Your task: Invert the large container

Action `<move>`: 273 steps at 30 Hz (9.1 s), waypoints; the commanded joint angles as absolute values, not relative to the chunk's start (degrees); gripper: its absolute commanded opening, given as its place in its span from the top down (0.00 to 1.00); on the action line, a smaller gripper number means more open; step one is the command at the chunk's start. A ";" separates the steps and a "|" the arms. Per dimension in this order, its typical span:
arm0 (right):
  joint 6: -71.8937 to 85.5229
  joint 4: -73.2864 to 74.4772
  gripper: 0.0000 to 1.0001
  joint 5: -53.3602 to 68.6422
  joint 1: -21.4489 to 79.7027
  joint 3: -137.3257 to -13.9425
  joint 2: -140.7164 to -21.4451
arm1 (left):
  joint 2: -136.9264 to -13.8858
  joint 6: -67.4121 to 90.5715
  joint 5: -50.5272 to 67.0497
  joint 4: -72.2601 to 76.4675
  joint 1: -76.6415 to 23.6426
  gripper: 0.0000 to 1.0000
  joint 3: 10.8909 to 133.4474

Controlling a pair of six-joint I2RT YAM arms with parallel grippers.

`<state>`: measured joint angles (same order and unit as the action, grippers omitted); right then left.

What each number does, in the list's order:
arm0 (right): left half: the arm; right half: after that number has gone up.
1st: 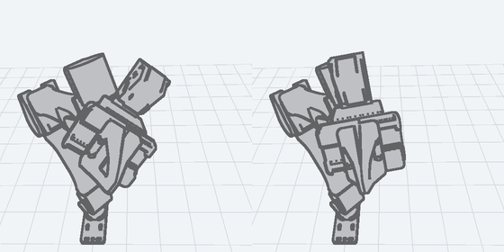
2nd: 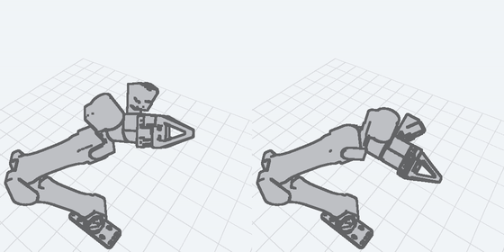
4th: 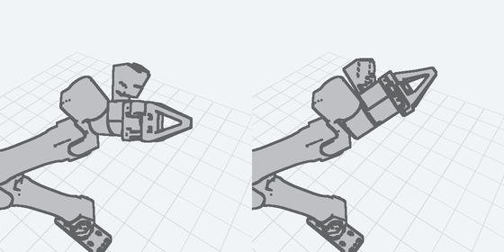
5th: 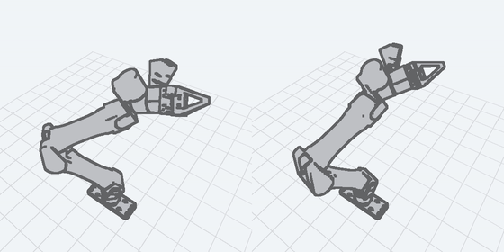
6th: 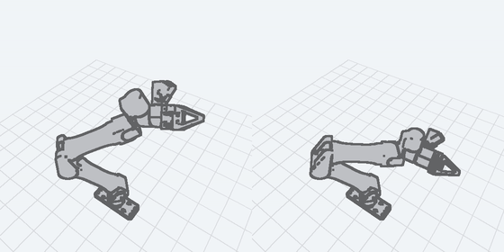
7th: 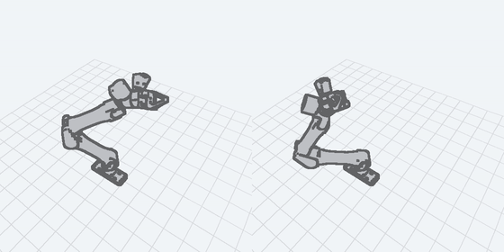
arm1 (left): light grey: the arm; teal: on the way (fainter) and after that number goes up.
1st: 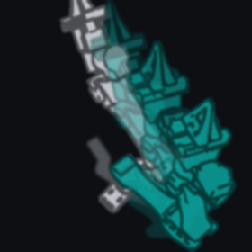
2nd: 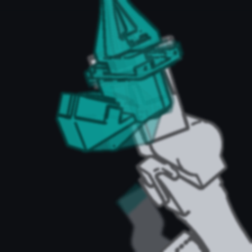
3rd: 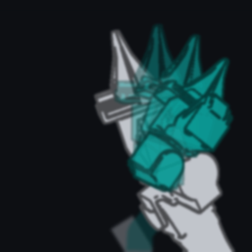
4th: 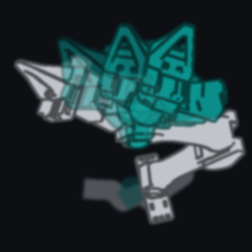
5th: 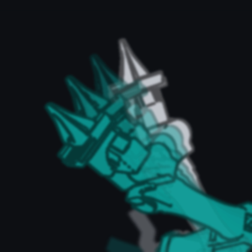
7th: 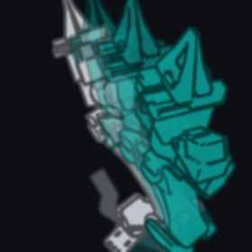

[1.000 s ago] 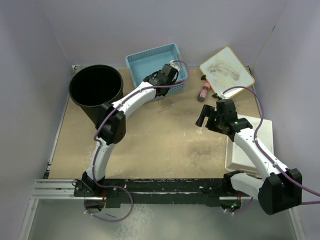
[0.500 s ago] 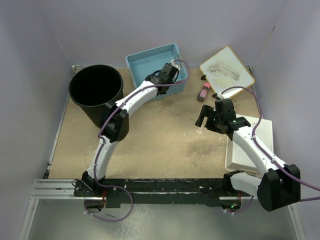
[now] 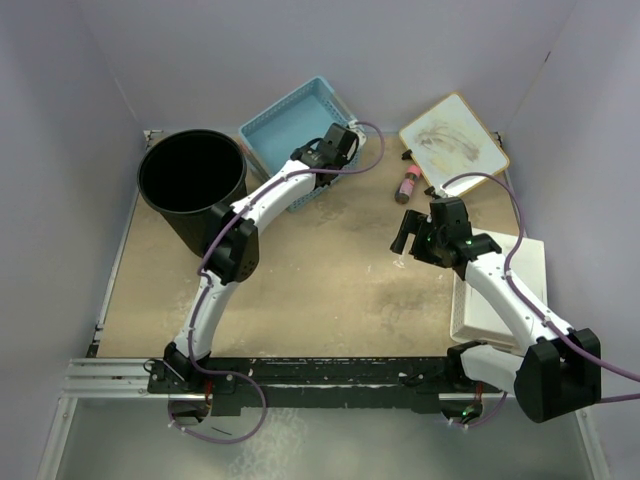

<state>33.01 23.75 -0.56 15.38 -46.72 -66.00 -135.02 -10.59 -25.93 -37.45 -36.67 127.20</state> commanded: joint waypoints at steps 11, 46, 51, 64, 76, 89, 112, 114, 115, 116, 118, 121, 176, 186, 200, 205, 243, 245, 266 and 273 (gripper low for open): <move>34.23 23.24 0.11 -2.60 15.47 -48.51 -64.92 | -120.34 -14.47 -26.81 -34.35 -39.28 1.00 132.92; 20.28 34.04 0.09 -50.33 15.38 -69.13 -39.64 | -103.07 78.32 17.08 35.65 -48.87 1.00 86.80; 20.86 34.35 0.09 -49.19 15.42 -69.26 -40.49 | -105.18 85.75 18.43 45.63 -48.34 1.00 80.45; 22.42 34.49 0.09 -45.34 15.38 -68.47 -42.87 | -112.28 95.18 17.60 60.84 -48.44 1.00 71.50; 23.81 34.48 0.09 -43.71 15.38 -66.68 -43.39 | -116.18 113.74 11.11 77.19 -46.35 1.00 61.06; 25.65 35.48 0.09 -40.57 15.38 -65.90 -44.57 | -117.22 117.01 8.61 87.91 -43.36 0.90 45.30; 23.57 32.71 0.09 -26.08 15.44 -63.93 -54.26 | -104.12 53.84 3.46 2.03 -47.68 0.35 61.28; 23.12 32.62 0.09 -22.97 15.39 -64.24 -55.95 | -103.11 51.41 0.22 -1.97 -47.64 0.32 62.81; 23.04 32.66 0.09 -21.30 15.38 -64.26 -56.65 | -102.44 50.24 -1.88 -3.95 -47.70 0.30 63.75; 22.89 32.84 0.09 -19.71 15.42 -64.29 -57.34 | -101.30 49.06 -3.64 -5.62 -47.67 0.29 64.41; 22.35 32.74 0.10 -16.86 15.41 -63.92 -58.32 | -97.85 46.54 -8.13 -8.43 -47.69 0.28 65.29; 21.90 32.10 0.09 -11.43 15.47 -62.88 -59.77 | -91.68 40.69 -15.22 -15.58 -47.70 0.27 68.92; 27.22 26.36 0.08 -5.43 26.81 -56.59 -71.13 | -127.80 6.76 -21.96 -40.83 -31.06 0.19 124.46; 27.58 28.52 0.08 -4.53 26.81 -57.46 -70.62 | -133.42 9.14 -14.71 -40.19 -28.73 0.24 129.51; 28.62 29.60 0.08 -6.67 26.76 -56.50 -68.41 | -138.08 5.24 -16.65 -41.15 -27.95 0.43 133.06; 28.80 28.69 0.08 -7.53 26.75 -56.17 -68.12 | -138.30 3.23 -16.22 -42.36 -27.16 0.44 134.03; 32.42 31.34 0.08 -21.82 26.81 -58.36 -62.67 | -109.73 12.00 -11.74 -37.85 -39.85 1.00 133.72; 31.28 32.79 0.08 -27.41 26.81 -59.90 -60.05 | -106.47 16.74 -8.30 -34.28 -39.99 1.00 127.97; 26.37 35.83 0.07 -41.14 26.81 -67.37 -51.71 | -79.12 69.07 12.22 22.01 -39.81 1.00 67.61; 28.99 34.47 0.07 -38.00 26.81 -65.34 -52.79 | -74.79 78.40 12.25 32.70 -38.91 1.00 55.26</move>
